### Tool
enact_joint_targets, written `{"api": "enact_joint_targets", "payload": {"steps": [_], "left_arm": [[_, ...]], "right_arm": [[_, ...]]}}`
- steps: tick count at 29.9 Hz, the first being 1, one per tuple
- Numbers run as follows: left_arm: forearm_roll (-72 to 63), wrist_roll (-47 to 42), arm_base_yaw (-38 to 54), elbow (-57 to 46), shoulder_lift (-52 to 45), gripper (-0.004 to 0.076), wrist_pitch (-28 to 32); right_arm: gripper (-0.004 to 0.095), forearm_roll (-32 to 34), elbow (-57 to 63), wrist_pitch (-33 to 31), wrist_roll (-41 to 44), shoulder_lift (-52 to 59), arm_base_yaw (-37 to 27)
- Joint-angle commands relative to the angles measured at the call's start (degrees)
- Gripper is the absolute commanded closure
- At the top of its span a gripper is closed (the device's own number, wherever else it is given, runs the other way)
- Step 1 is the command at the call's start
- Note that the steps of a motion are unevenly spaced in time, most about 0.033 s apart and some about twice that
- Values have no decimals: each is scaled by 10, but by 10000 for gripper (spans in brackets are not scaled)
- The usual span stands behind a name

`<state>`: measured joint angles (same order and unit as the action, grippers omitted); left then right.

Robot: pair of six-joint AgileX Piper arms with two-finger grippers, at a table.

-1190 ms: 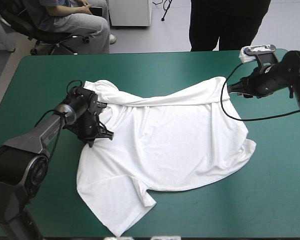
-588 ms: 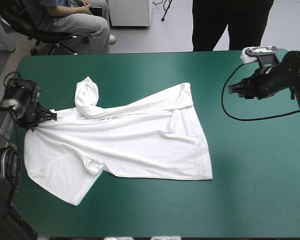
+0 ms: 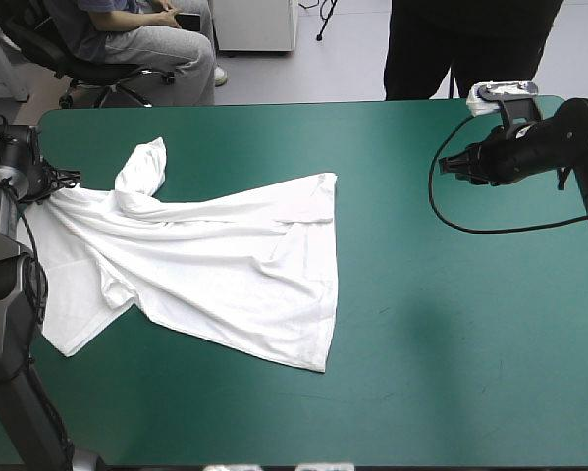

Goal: Fold the cloth

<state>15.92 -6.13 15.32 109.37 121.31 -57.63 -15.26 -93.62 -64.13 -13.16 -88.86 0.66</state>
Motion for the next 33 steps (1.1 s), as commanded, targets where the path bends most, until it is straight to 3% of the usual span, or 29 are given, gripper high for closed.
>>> {"api": "enact_joint_targets", "payload": {"steps": [1, 5, 6, 13, 17, 28, 33], "left_arm": [[-44, 67, 2, 22, -39, 559, 4], [-80, 93, 2, 22, -57, 260, -38], [-80, 83, 2, 22, -66, 219, -49], [-138, 114, -2, 21, -163, 297, -136], [-242, 156, -25, -23, -247, 345, -148], [-163, 163, -314, -202, -442, 381, -163], [-204, 162, -413, -234, -475, 291, -163]], "right_arm": [[607, -22, -14, 27, -10, 24, -6], [608, -24, -14, 21, -12, 24, -6], [608, -24, -14, 16, -12, 24, -6], [608, -17, -14, -2, -12, 24, -6], [610, -10, -14, -10, -12, 24, -6], [617, -10, -14, -14, -12, 24, -6], [623, -3, -14, -20, -12, 24, -6]]}}
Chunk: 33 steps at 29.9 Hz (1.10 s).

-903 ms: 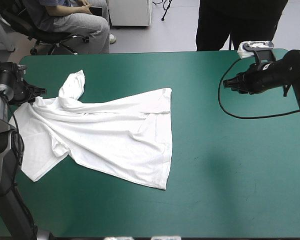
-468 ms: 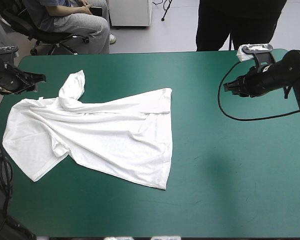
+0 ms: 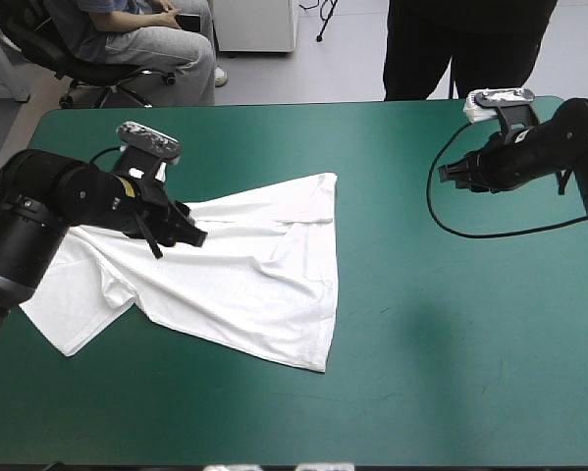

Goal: Fold the cloth

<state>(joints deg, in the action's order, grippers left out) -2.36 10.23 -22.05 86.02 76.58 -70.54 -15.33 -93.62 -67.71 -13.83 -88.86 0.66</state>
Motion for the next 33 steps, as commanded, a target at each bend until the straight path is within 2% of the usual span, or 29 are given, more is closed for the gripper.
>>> {"api": "enact_joint_targets", "payload": {"steps": [1, 7, 15, 23, 28, 33], "left_arm": [[-26, -1, -57, -6, -29, 264, -34], [-13, -37, -150, -36, -17, 241, -32], [-11, -48, -240, -125, -11, 241, 11], [-18, -47, -275, -244, 1, 241, 108], [-14, -38, -304, -252, 44, 241, 128], [-18, -30, -338, -252, 83, 241, 174]], "right_arm": [[625, 3, -14, 16, -5, 24, -6], [625, 17, -14, 14, -1, 24, -6], [629, 19, -14, 14, -1, 24, -6], [629, 19, -14, 14, -1, 24, -6], [655, 19, -14, 14, -1, 24, -6], [674, 17, -14, 14, -1, 24, -6]]}}
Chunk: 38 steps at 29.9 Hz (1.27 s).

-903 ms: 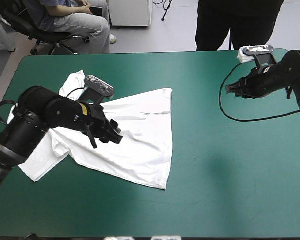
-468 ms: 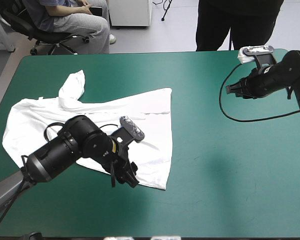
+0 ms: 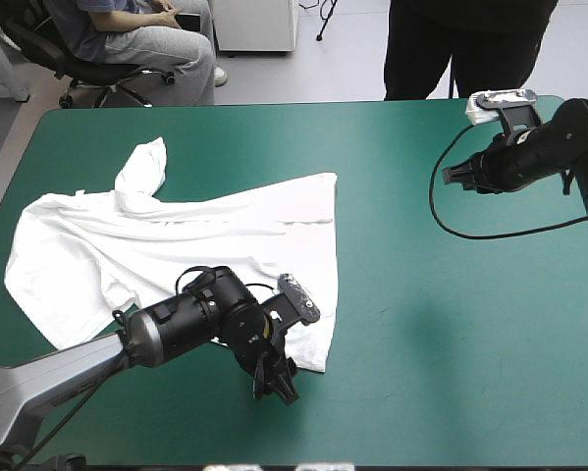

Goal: Fold the cloth

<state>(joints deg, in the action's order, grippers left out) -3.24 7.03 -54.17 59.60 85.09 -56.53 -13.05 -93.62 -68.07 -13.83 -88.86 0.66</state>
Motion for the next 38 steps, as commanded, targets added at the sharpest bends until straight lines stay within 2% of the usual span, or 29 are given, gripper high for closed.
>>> {"api": "enact_joint_targets", "payload": {"steps": [1, 10, 19, 23, 26, 30, 31, 35, 38], "left_arm": [[-9, 2, -21, 12, 3, 241, 46], [-32, 28, -24, 19, 53, 241, 57], [-3, 54, -24, 94, 125, 260, -3], [-5, 54, -24, 104, 152, 346, -5], [-7, 54, -24, 104, 173, 474, -15], [-7, 54, -24, 104, 197, 709, -23], [-7, 54, -24, 104, 198, 738, -23], [-9, 54, -24, 104, 198, 739, -17], [-11, 54, -24, 105, 198, 741, -18]], "right_arm": [[674, -6, -14, 17, 0, 24, -6], [689, -6, -14, 17, 2, 24, -6], [696, -13, -14, 17, 2, 24, -6], [696, -13, -14, 17, 2, 24, -6], [696, -13, -14, 17, 2, 24, -6], [696, -13, -14, 16, 2, 24, -6], [696, -13, -14, 15, 2, 24, -6], [698, -13, -14, 8, 2, 24, -6], [663, -29, -14, 9, -5, 24, -1]]}}
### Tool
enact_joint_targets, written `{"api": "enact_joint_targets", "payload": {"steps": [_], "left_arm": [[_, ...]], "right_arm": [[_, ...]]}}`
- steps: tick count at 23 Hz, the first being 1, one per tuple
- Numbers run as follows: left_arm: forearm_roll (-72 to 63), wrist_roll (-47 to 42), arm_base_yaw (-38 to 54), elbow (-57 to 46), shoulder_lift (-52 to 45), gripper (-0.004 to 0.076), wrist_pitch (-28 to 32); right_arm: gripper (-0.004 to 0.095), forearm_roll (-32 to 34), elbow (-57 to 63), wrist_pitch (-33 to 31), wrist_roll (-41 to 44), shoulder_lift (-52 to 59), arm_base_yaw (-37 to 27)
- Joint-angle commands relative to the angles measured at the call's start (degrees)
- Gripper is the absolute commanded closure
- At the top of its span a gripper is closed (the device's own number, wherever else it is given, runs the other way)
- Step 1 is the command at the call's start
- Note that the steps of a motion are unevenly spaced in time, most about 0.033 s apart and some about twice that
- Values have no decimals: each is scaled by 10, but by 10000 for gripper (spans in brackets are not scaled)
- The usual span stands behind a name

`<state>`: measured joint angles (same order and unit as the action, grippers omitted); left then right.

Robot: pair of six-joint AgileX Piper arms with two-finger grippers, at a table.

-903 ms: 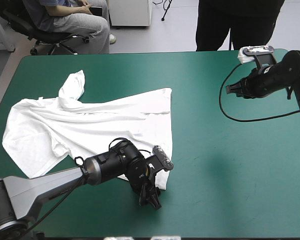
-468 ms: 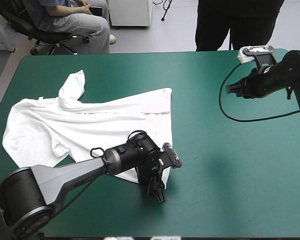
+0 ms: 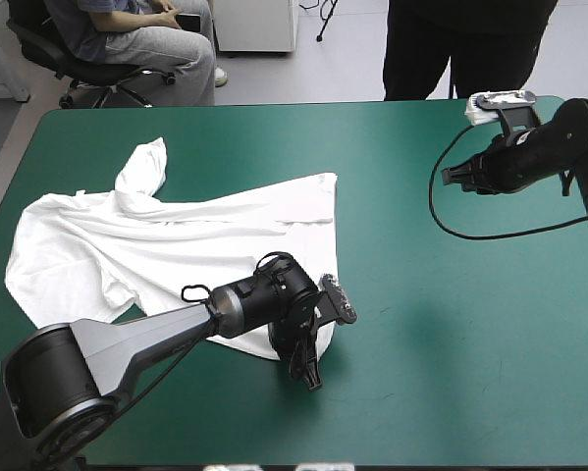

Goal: Fold the cloth

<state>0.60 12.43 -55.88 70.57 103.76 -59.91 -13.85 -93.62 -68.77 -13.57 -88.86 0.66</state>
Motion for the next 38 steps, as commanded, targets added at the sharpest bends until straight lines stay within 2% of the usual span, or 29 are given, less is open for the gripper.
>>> {"api": "enact_joint_targets", "payload": {"steps": [1, 4, 5, 6, 8, 11, 14, 18, 20, 25, 36, 38], "left_arm": [[-51, 0, -7, -5, 12, 741, 16], [-53, 0, -7, -5, 12, 741, 17], [-54, 0, -7, -5, 12, 741, 17], [-61, 0, -7, -5, 12, 741, 17], [-71, 0, -7, -5, 12, 741, 20], [-91, 8, -7, -5, 12, 741, 22], [-97, 12, -7, -5, 12, 741, 30], [-97, 10, -7, -5, 12, 741, 31], [-97, 10, -7, -5, 12, 741, 31], [-97, 10, -7, -5, 12, 741, 31], [-114, 10, -7, -5, 12, 741, 32], [-118, 10, -7, -5, 12, 741, 33]], "right_arm": [[629, -22, -14, 21, -8, 24, 6], [483, -16, -14, 52, -22, 24, 37], [362, -14, -14, 77, -23, 20, 62], [301, -14, -16, 86, -23, 17, 73], [247, -14, -28, 88, -7, 0, 86], [292, -15, -79, 69, 6, -62, 114], [295, -15, -154, 70, 6, -131, 152], [316, 2, -252, 33, 19, -225, 196], [318, -4, -287, 42, 21, -264, 212], [318, -14, -306, 46, 21, -303, 216], [318, -35, -328, 117, 21, -388, 218], [373, -48, -348, 116, 21, -414, 218]]}}
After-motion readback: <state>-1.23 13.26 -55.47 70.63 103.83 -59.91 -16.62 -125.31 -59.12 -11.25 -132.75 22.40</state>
